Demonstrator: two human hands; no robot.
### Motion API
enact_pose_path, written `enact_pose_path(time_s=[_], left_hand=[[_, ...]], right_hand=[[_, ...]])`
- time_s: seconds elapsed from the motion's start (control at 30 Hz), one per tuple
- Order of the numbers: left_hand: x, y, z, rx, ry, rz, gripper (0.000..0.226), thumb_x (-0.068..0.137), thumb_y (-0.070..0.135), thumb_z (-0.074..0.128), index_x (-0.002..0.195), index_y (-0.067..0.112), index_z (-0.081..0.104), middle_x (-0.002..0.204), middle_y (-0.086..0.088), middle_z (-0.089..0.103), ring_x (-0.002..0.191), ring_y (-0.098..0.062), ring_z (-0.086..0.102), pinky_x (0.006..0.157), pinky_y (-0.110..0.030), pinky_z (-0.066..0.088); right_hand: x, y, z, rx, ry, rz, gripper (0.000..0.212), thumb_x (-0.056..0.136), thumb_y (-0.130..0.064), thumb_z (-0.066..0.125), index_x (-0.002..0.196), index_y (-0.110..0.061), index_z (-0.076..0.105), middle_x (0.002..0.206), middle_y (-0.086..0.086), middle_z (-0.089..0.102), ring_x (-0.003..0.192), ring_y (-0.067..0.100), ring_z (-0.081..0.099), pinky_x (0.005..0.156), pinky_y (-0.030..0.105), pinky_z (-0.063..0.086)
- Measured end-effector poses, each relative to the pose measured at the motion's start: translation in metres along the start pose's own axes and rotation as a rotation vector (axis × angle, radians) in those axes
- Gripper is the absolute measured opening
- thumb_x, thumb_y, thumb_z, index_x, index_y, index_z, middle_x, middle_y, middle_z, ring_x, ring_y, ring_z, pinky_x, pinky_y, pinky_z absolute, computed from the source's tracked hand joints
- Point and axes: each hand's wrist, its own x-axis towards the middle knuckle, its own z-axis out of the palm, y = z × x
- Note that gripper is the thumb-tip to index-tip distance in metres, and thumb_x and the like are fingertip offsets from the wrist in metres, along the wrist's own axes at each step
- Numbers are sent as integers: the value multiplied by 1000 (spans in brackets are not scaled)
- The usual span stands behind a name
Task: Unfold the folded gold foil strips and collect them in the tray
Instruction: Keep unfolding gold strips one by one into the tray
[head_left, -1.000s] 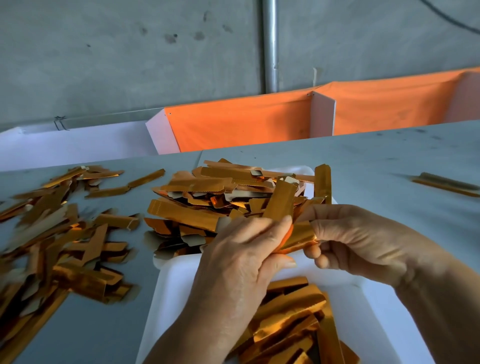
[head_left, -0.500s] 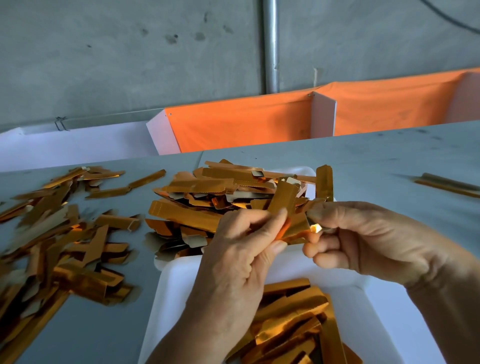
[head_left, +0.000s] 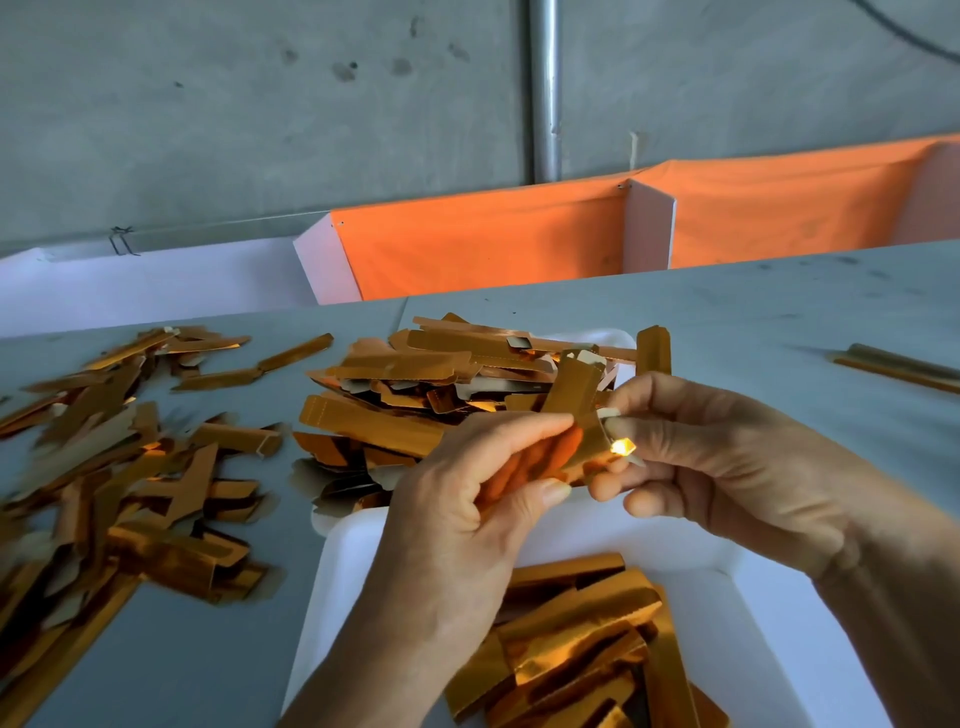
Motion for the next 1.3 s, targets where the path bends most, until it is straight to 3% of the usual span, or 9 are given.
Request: enact_pose_path(time_s=[0.23,0.37,0.5,0.7,0.8,1.03,1.2,1.3], left_hand=[[-1,-2,1,-23,4,-53,34,81,11,70,103,37,66,106,24,65,104,5,59,83,-5,43],[-1,-3,0,-70,6,-76,31,81,15,69,103,37,66,102,22,67,101,4,61,78,-4,44],[-1,-4,-1,-103,1,-58,30,82,14,68,105,33,67,104,20,67,102,0,62,80,-7,46],[-1,-2,0,-48,-14,-6,32,81,9,69,104,31,67,108,23,64,106,3,58,82,-4,43],[-1,-2,0,-32,-15,12,31,81,10,70,104,30,67,109,22,64,108,2,58,84,-4,43],[-1,-3,-1,67,-17,65,32,81,10,70,107,28,67,112,23,62,113,1,55,88,-8,43],[0,-2,-1,53,-13,64,30,81,10,70,106,26,68,111,22,63,111,1,56,86,-5,42],[-1,-3,-1,58,-15,69,31,81,9,70,105,28,67,111,22,63,111,1,56,86,-6,42]], right_hand=[[-1,-1,0,-137,-10,-71,10,69,-20,71,77,-18,67,79,15,71,74,25,73,52,22,54],[-3,-5,-3,-146,-64,-115,9,80,-20,72,88,-18,67,82,11,71,77,24,72,55,23,55],[-6,-7,-2,-164,-131,-131,25,72,-24,68,95,-17,63,84,1,69,79,26,72,57,23,54],[-3,-6,3,-235,-69,-156,15,74,-19,76,82,-21,64,74,3,64,69,26,71,55,24,54],[-3,-5,3,-240,-63,-160,9,72,-16,70,76,-21,63,67,6,63,60,23,68,54,23,52],[-1,-1,4,-371,25,-199,12,74,-23,78,72,-20,66,61,2,55,47,13,47,49,18,40],[-1,-1,1,-2,-39,-103,10,83,-16,60,86,-10,68,67,7,55,49,14,52,44,21,44],[-1,-1,1,106,-54,-43,14,78,-8,64,92,-7,65,66,8,56,49,15,57,42,22,48]])
